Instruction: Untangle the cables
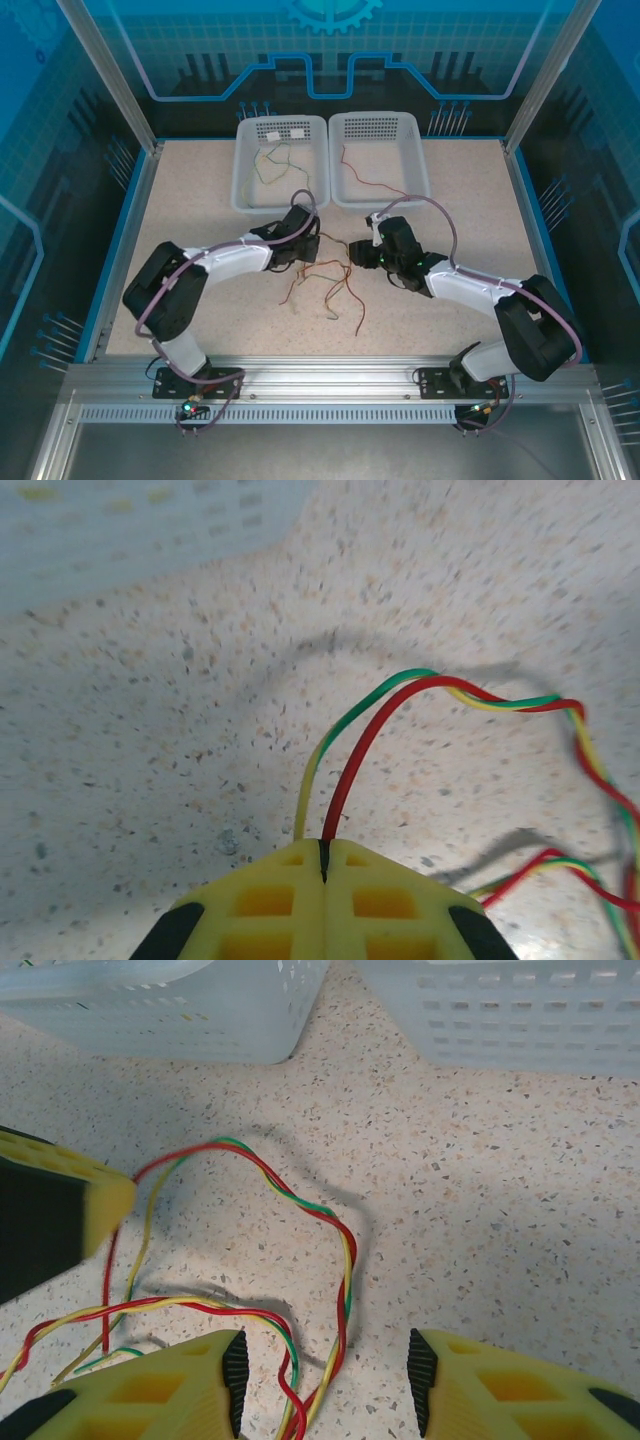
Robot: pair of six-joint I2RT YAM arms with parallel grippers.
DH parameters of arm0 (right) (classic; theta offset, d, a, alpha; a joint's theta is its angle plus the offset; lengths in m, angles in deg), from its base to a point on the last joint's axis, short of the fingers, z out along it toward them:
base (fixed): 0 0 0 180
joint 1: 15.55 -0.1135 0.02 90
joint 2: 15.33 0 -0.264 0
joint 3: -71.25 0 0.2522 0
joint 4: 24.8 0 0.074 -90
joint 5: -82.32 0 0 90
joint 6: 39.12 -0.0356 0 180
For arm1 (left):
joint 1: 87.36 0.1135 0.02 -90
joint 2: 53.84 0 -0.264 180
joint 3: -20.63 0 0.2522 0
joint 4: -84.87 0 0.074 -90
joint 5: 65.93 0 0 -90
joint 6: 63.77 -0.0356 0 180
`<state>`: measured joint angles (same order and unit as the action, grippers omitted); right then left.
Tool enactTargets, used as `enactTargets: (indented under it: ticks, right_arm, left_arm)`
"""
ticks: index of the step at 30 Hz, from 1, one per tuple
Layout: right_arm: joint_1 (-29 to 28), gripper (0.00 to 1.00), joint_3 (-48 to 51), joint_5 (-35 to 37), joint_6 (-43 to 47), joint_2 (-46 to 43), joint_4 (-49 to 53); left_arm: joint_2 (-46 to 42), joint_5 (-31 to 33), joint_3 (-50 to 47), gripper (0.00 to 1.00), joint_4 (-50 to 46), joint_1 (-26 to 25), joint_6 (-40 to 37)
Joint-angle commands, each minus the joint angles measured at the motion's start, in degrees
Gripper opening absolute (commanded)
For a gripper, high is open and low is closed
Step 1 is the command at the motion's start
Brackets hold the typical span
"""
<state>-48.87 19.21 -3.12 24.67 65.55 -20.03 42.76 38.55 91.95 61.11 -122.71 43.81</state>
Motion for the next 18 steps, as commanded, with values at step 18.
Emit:
enactTargets:
  ticks: [18]
  right_arm:
    - [-1.8,0.5,6.1,5.2,7.9,-13.3,-9.8]
  left_arm:
    - [-21.8,-12.1,-3.4,0.0,3.5,0.0,-1.6]
